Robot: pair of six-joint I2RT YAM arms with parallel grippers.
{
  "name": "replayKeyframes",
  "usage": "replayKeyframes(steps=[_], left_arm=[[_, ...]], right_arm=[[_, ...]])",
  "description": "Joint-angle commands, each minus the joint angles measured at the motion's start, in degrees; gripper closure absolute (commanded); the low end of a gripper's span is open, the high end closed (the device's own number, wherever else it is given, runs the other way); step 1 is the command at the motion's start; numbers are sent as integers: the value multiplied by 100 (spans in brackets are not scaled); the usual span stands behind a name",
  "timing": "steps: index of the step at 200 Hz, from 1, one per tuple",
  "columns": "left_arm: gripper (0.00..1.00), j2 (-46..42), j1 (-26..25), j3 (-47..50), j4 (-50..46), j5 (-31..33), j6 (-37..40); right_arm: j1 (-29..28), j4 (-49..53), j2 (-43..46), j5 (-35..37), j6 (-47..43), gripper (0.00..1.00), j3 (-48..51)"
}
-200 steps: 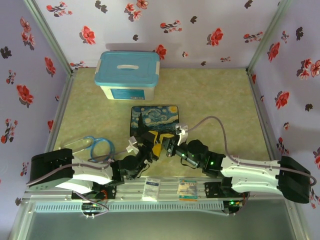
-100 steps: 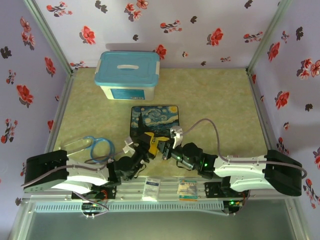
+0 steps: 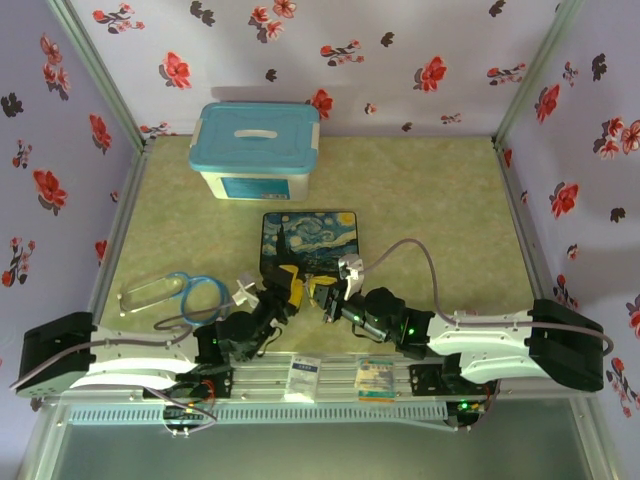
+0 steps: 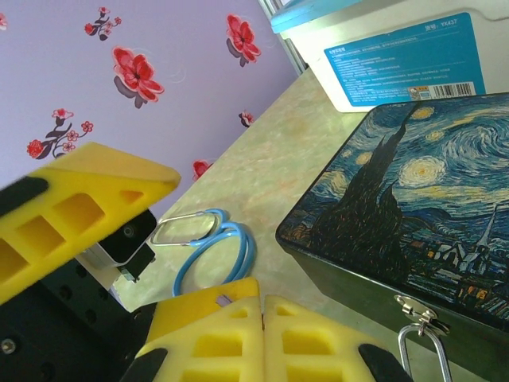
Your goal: Unlock a padlock with a key
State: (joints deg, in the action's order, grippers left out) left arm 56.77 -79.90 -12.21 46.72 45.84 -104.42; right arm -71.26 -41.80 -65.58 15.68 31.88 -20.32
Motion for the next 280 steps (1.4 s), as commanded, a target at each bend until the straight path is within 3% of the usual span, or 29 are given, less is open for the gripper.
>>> replayKeyframes(steps=[1,62,101,127,181,241,280], left_arm=[[42,-214,-38,31,-678,173,65],[40,-466,-38,-41,-1304,168,64],[17,-457,-41,-113,-1899,68,-306],[13,-449,-36,-154,-1901,30,-311],[34,-344,-36,-190,-1537,-34,27],[38,-330,-41,-148,-1464,-66,26],[49,-332,-37,-146,-1446,-67,67]], right_arm=[[-41,-72,28,41,-120,100,-39],[-97,-194,-179,-15,-109,100,-95],[-117,-233,-84,110,-172,100,-108],[-136,-46,-118,42,-260,100,-232],[-270,-142,-652,-125,-270,100,-419],[-329,-206,-769,-106,-287,100,-418],[-339,-214,-768,-100,-323,100,-397]])
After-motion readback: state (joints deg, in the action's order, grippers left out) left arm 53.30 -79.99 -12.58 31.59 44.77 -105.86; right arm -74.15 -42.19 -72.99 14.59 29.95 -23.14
